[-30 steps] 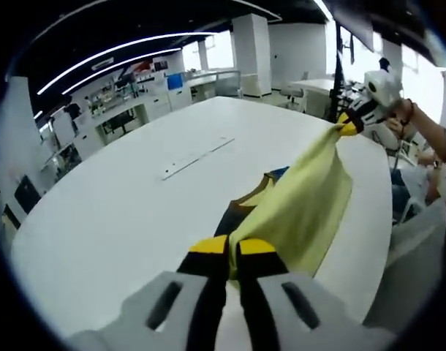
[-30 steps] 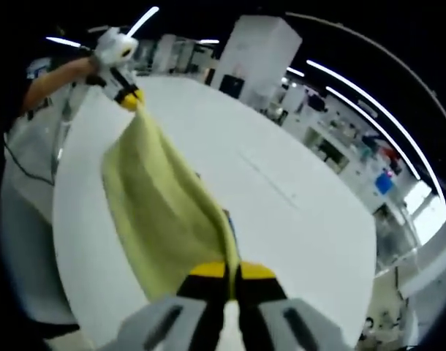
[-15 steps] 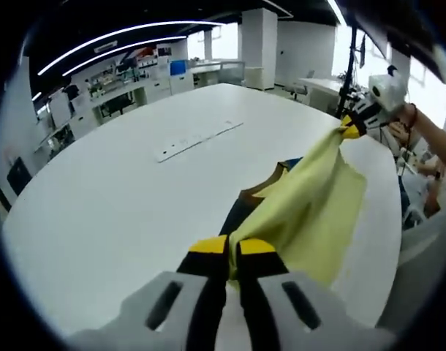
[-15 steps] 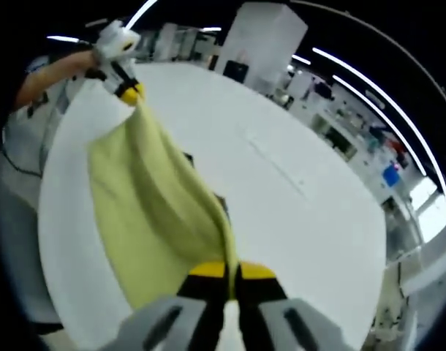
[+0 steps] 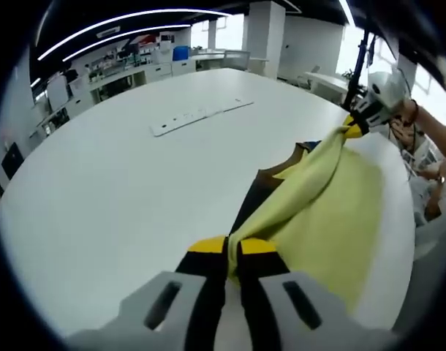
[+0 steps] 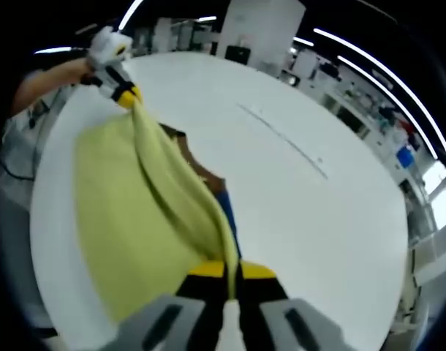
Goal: Fold the garment on the visible template until the final outline fits inside the template.
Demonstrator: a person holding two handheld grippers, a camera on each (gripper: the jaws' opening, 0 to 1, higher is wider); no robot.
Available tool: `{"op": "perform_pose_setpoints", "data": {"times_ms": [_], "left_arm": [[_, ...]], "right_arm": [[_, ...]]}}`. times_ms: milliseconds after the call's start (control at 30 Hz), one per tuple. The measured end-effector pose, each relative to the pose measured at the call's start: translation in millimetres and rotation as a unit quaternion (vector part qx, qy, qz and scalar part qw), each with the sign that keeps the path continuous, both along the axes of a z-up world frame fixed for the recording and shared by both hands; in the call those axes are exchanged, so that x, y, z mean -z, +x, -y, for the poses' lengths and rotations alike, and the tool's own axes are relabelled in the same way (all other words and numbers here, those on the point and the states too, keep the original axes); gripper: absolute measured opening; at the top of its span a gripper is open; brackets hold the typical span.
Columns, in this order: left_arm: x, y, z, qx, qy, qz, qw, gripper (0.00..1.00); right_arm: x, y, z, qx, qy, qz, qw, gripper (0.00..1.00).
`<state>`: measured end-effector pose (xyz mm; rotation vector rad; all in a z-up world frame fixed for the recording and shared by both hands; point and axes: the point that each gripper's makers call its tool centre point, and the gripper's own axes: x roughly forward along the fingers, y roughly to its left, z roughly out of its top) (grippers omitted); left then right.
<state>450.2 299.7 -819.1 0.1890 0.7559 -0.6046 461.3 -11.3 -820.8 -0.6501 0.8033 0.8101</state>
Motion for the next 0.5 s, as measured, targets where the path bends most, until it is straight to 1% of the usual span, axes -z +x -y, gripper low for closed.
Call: {"op": "perform_pose_setpoints", "data": {"times_ms": [100, 267, 400, 500], "left_arm": [[9.1, 1.3, -3.0, 0.0, 0.007, -0.007, 0.9999, 0.02], [17.1, 4.0, -6.5, -0.005, 0.01, -0.01, 0.9999, 0.04], [18.6, 4.1, -7.5, -0.009, 0.011, -0.01, 0.9999, 0.05], [17.1, 3.2, -9.6, -0.005, 0.022, -0.008, 0.9997, 0.06]], "right_arm": [[3.8, 4.4, -0.3, 0.002, 0.001, -0.001, 1.0, 0.02], [10.4, 8.0, 2.5, 0.016, 0.007, -0.006, 0.9998, 0.03], [14.4, 12.1, 4.2, 0.022, 0.01, -0.009, 0.9997, 0.03], [16.3, 13.2, 4.9, 0.028, 0.012, -0.01, 0.9995, 0.03]]}}
